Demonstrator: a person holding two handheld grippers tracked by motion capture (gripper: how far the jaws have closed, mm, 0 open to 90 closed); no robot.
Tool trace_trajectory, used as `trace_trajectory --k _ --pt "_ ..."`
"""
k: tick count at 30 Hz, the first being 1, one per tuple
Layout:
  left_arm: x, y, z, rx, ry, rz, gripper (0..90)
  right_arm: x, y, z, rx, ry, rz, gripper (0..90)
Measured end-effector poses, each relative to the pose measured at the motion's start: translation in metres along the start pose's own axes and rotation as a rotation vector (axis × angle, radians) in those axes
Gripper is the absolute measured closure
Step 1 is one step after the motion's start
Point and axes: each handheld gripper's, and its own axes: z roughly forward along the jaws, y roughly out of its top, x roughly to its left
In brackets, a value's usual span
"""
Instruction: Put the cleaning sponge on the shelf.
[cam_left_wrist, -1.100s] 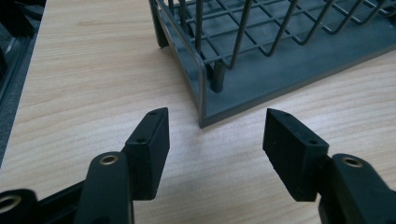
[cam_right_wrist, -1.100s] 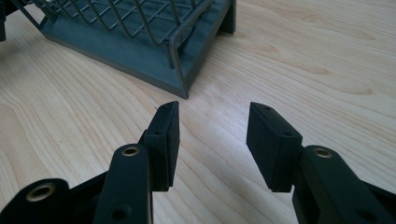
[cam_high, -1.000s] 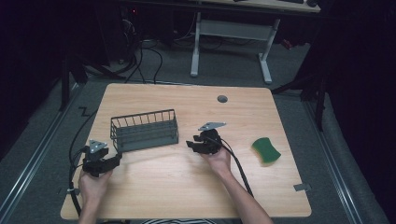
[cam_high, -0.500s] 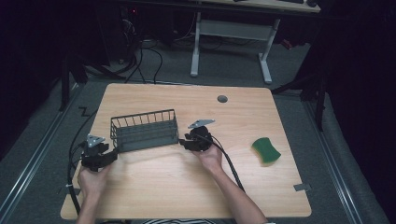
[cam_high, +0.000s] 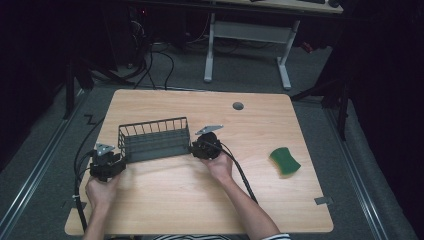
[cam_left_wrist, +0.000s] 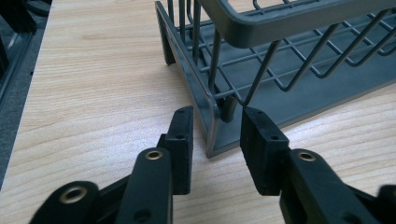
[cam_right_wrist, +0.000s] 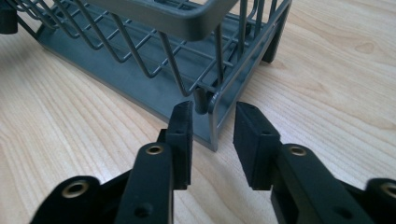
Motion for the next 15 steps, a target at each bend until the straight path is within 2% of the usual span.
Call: trace_trajectory --k 6,9,15 --pt "-0.0005 -0.0002 0.0029 0.011 -0.018 0.010 74.4 0.0013 0.0002 0.0033 0.009 -0.007 -0.011 78.3" --pt "-0.0001 -0.0004 0.0039 0.019 -0.013 0.018 78.1 0.0002 -0.0003 0.0034 0.015 -0.009 -0.014 82.4" --pt "0.0007 -0.0008 0.0030 0.019 -0.013 0.024 85.1 -0.0003 -0.0009 0.0036 0.020 -0.005 -0.022 85.3"
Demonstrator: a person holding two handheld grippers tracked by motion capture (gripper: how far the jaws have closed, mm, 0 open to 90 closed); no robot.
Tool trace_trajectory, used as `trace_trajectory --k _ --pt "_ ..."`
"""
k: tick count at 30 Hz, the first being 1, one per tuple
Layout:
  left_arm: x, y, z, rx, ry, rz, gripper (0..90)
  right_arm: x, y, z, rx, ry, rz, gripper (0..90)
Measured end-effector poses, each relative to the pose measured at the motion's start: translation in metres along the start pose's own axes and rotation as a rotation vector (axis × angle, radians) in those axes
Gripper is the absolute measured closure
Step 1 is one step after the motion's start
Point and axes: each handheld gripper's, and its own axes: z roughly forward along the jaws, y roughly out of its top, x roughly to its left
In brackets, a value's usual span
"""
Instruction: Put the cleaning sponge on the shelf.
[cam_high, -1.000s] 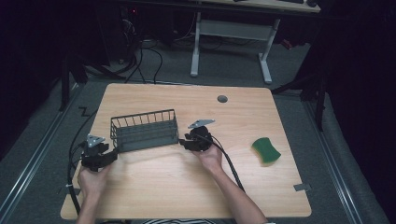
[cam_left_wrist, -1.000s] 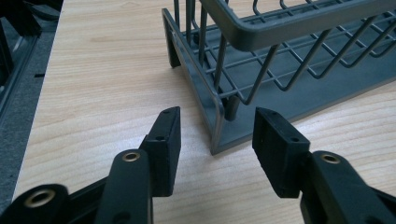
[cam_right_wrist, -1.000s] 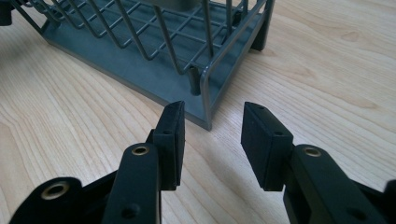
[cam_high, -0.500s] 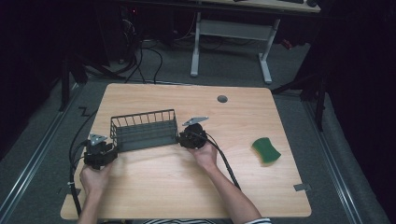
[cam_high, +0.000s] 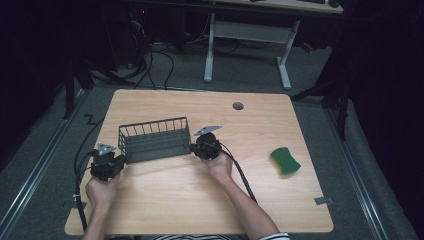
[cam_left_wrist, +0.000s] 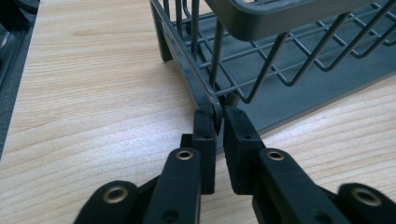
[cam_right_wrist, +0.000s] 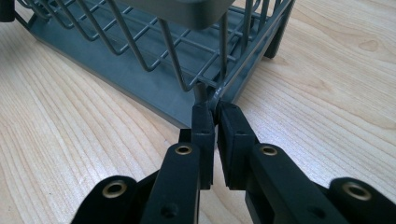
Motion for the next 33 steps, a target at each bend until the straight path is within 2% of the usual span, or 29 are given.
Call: trace_trajectory --k 8,13,19,25,30,33 --pt "-0.002 -0.001 -0.001 0.004 -0.020 0.021 86.1 -0.001 -0.003 -0.004 0.003 0.004 0.001 85.7" --pt "-0.008 -0.003 -0.002 -0.002 -0.036 0.037 86.3 -0.002 -0.007 -0.010 0.010 -0.004 -0.020 85.9" --pt "-0.018 -0.006 -0.004 -0.008 -0.071 0.052 86.4 -0.005 -0.020 -0.022 0.004 -0.004 -0.016 86.1" --pt "-0.030 -0.006 -0.005 -0.016 -0.105 0.061 86.6 -0.007 -0.027 -0.038 0.013 -0.018 -0.048 86.2" --pt "-0.046 -0.004 -0.003 -0.003 -0.124 0.104 86.6 -0.014 -0.040 -0.051 0.009 -0.021 -0.021 86.3" --pt "-0.050 -0.004 -0.003 -0.006 -0.136 0.106 86.7 -0.018 -0.046 -0.057 0.000 -0.025 -0.009 86.3"
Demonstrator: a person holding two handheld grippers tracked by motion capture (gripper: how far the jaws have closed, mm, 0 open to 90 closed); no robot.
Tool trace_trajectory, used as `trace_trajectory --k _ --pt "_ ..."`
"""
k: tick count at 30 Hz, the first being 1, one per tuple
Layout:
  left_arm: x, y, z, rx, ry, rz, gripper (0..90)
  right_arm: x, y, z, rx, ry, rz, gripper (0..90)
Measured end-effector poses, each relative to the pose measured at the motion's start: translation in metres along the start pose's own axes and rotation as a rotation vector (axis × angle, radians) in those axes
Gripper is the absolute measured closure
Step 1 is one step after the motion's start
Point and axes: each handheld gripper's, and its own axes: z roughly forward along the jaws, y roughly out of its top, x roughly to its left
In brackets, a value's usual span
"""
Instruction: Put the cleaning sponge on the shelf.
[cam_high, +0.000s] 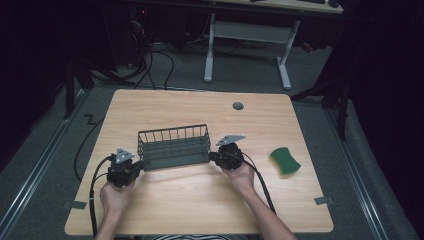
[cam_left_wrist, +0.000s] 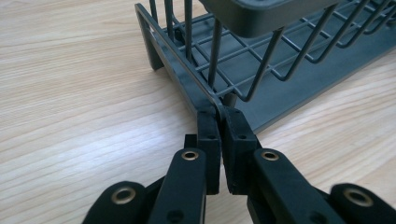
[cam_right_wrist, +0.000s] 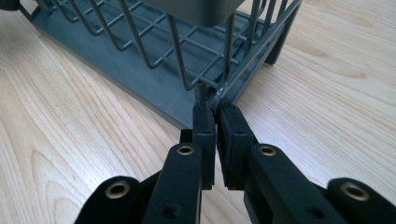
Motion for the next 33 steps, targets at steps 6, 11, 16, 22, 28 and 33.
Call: trace_trajectory --k 6,11,16,22,28,33 --pt "-0.011 0.001 0.001 0.001 -0.020 0.010 86.7 -0.003 -0.008 -0.009 0.001 -0.005 0.003 86.3" --pt "-0.021 0.001 0.001 0.001 -0.041 0.021 86.7 -0.007 -0.015 -0.019 -0.007 -0.006 0.015 86.3" --pt "-0.032 0.003 0.003 -0.008 -0.067 0.026 86.7 -0.011 -0.026 -0.030 -0.021 -0.012 0.030 86.3" --pt "-0.050 0.005 0.008 -0.016 -0.101 0.065 86.7 -0.016 -0.045 -0.049 -0.036 -0.037 0.054 86.3" --pt "-0.061 0.006 0.011 -0.022 -0.137 0.079 86.6 -0.018 -0.060 -0.065 -0.046 -0.050 0.071 86.2" --pt "-0.071 0.007 0.015 -0.021 -0.159 0.100 86.5 -0.019 -0.071 -0.075 -0.053 -0.057 0.088 86.2"
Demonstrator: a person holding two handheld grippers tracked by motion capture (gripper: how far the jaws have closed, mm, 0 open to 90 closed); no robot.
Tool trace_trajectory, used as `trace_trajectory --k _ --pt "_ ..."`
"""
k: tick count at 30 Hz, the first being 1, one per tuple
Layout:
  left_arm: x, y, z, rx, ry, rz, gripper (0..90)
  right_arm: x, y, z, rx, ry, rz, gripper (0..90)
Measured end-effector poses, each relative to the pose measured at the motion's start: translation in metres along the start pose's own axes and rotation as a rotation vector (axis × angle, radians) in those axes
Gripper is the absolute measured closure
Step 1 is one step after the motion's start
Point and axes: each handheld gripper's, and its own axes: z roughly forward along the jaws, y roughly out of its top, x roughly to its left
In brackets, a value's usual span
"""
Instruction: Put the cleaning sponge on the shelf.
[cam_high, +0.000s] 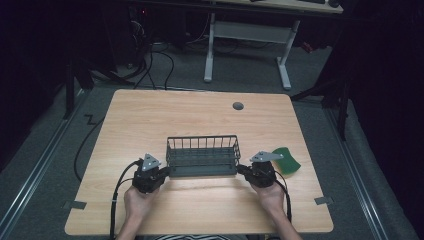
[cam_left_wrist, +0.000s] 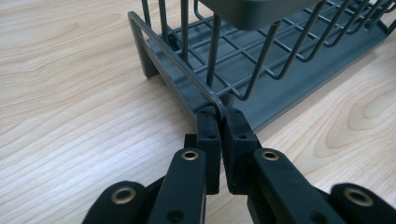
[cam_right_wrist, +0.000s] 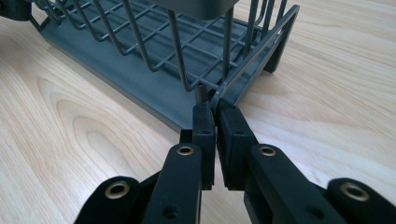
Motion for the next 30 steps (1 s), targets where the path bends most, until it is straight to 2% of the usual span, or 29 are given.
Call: trace_trajectory --k 9,15,17,20,23,25,27,28,30 --pt "-0.014 0.001 0.007 0.006 -0.021 0.025 86.5 -0.005 -0.015 -0.014 -0.002 -0.027 0.011 86.0" --pt "-0.015 -0.001 0.008 0.009 -0.024 0.028 85.9 -0.006 -0.021 -0.015 -0.008 -0.021 0.026 84.7" --pt "-0.014 -0.002 0.007 0.006 -0.030 0.023 85.4 -0.007 -0.023 -0.015 -0.013 -0.013 0.038 76.0" --pt "-0.013 -0.003 0.007 -0.001 -0.043 0.011 84.2 -0.008 -0.025 -0.015 -0.006 -0.008 0.046 67.5" --pt "-0.011 -0.005 0.006 -0.003 -0.050 0.005 73.3 -0.010 -0.028 -0.017 -0.013 -0.012 0.061 57.3" --pt "-0.008 -0.008 0.004 -0.019 -0.070 -0.004 65.5 -0.013 -0.030 -0.018 -0.023 -0.010 0.076 52.0" --pt "-0.007 -0.009 0.003 -0.025 -0.074 -0.007 57.5 -0.014 -0.031 -0.020 -0.030 -0.007 0.083 50.3" --pt "-0.004 -0.011 0.001 -0.027 -0.074 -0.011 54.1 -0.017 -0.033 -0.024 -0.052 -0.006 0.097 46.9" --pt "-0.001 -0.013 -0.002 -0.028 -0.070 -0.023 52.2 -0.018 -0.034 -0.026 -0.063 -0.014 0.099 46.0"
